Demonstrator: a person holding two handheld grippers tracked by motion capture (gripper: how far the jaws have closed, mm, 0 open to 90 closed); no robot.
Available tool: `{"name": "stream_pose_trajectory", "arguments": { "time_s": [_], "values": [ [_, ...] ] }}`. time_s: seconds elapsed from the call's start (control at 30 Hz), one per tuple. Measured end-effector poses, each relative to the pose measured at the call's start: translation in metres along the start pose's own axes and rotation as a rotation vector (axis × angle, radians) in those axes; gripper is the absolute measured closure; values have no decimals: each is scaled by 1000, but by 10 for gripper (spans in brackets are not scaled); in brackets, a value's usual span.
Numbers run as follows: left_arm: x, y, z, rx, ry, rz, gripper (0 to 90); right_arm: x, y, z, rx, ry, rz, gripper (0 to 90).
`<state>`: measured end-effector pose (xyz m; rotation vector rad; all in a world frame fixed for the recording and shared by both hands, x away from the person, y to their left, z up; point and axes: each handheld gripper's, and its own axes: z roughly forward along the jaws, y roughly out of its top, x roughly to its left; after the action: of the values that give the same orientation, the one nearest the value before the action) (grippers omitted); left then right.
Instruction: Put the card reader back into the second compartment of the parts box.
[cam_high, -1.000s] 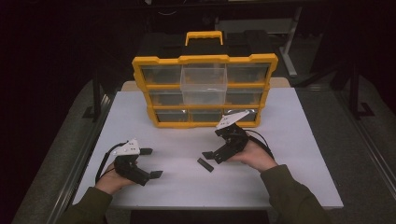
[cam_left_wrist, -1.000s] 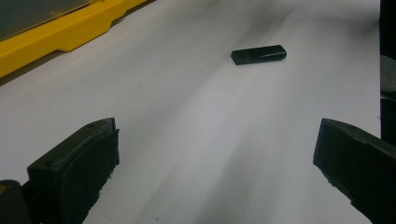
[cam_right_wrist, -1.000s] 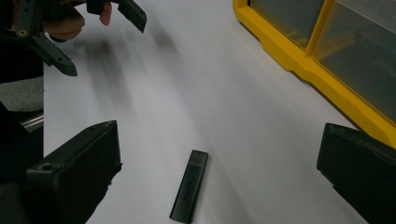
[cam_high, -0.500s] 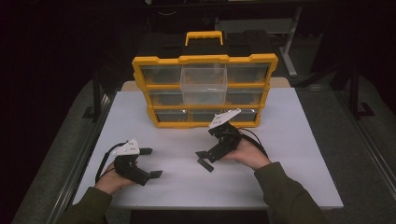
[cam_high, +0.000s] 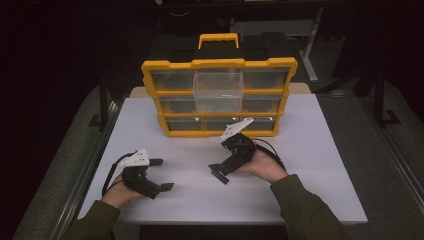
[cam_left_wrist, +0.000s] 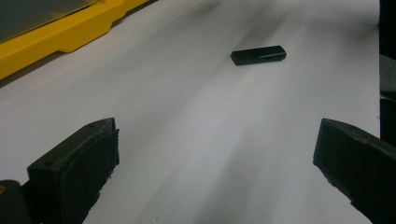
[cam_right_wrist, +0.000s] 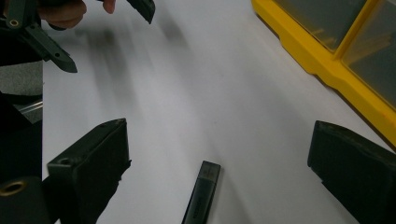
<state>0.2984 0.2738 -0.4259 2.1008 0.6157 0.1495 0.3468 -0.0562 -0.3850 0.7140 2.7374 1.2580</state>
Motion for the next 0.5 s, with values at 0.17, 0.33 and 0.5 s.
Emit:
{"name": "stream_pose_trajectory", "arguments": {
  "time_s": [0.17,0.33,0.5],
  "values": [
    [0,0,0,0,0,0,0,1,-1,0,12,-5,1,94],
    [0,0,0,-1,0,1,0,2,-3,0,26,-12,-3,142],
    [0,0,0,-1,0,1,0,3,-5,1,43,-10,-10,204]
  ]
}}
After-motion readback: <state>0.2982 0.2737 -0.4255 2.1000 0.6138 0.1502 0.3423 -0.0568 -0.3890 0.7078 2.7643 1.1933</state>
